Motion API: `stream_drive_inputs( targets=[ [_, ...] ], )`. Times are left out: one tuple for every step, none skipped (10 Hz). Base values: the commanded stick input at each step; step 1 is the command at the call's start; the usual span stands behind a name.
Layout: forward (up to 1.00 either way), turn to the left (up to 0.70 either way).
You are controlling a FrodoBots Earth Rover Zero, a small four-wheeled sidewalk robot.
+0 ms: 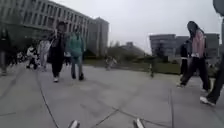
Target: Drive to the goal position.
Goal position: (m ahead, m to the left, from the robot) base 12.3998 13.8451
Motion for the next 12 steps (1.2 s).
stream_drive_inputs(
  targets=[
    [0.85,0.0],
    [0.85,0.0],
    [0.85,0.0],
    [0.85,0.0],
    [0.6,0.0],
    [0.13,0.0],
    [0.1,0.0],
    [0.07,0.0],
    [0.05,0.0],
    [0.05,0.0],
    [0.05,0.0],
    [0.04,0.0]
  ],
)
